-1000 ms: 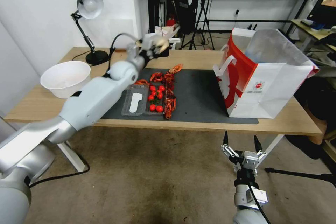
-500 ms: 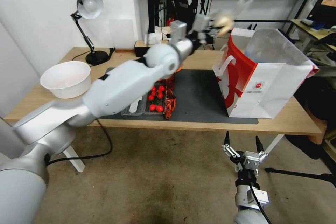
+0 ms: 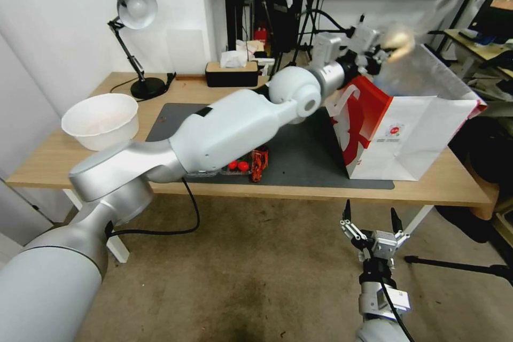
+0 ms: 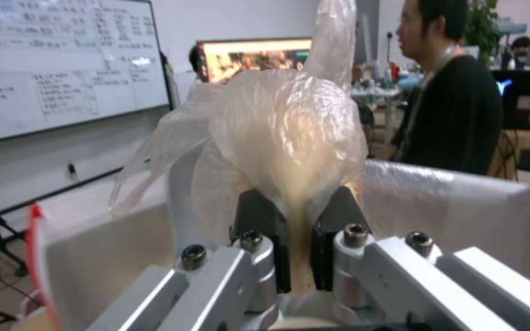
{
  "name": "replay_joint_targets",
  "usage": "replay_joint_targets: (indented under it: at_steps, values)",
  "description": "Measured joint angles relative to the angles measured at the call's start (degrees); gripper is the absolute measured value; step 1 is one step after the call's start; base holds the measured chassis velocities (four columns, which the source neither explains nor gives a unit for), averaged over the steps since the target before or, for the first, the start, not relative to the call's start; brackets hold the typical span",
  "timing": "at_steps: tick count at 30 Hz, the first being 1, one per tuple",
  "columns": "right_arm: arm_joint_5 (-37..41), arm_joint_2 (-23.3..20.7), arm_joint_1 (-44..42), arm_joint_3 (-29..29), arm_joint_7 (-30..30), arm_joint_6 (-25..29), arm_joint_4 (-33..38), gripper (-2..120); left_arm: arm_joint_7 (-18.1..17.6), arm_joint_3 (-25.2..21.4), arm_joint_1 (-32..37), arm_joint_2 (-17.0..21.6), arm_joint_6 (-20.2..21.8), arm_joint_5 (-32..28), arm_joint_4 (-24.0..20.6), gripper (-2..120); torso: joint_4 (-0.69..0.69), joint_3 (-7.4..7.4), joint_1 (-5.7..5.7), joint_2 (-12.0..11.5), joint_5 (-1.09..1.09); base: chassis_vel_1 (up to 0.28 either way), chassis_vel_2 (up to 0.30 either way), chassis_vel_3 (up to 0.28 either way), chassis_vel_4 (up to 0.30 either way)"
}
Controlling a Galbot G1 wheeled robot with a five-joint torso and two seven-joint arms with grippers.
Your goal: Pick up the trash from the table and place it into the takeout bag.
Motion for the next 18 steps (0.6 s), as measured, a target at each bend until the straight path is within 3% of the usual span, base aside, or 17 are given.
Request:
replay_joint_targets:
  at_steps: [5,7,9,18]
  values:
    - [0.01,0.00,0.01,0.03,0.07,0.07,0.00,100,0.30,1.03,-0.09,-0.75,0.86,0.06,0.06,18,0.00,0.00,0.00,0.00,0.00,0.000,0.000,0.000,0.000]
    - [0.01,0.14,-0.02,0.05,0.09,0.14,0.00,100,0.29,1.43,-0.53,-1.23,1.03,0.07,0.26,29,-0.01,0.00,0.00,0.00,0.00,0.000,0.000,0.000,0.000]
    - [0.02,0.18,-0.02,0.05,0.09,0.14,0.01,100,0.27,1.52,-0.62,-1.31,1.05,0.06,0.33,31,-0.01,0.00,0.00,0.00,0.00,0.000,0.000,0.000,0.000]
    - [0.02,0.36,-0.15,0.07,0.09,0.18,0.54,100,-0.02,1.67,-1.27,-1.48,1.61,-0.44,0.42,70,0.00,0.00,0.00,0.00,-0.01,0.000,0.000,0.000,0.000]
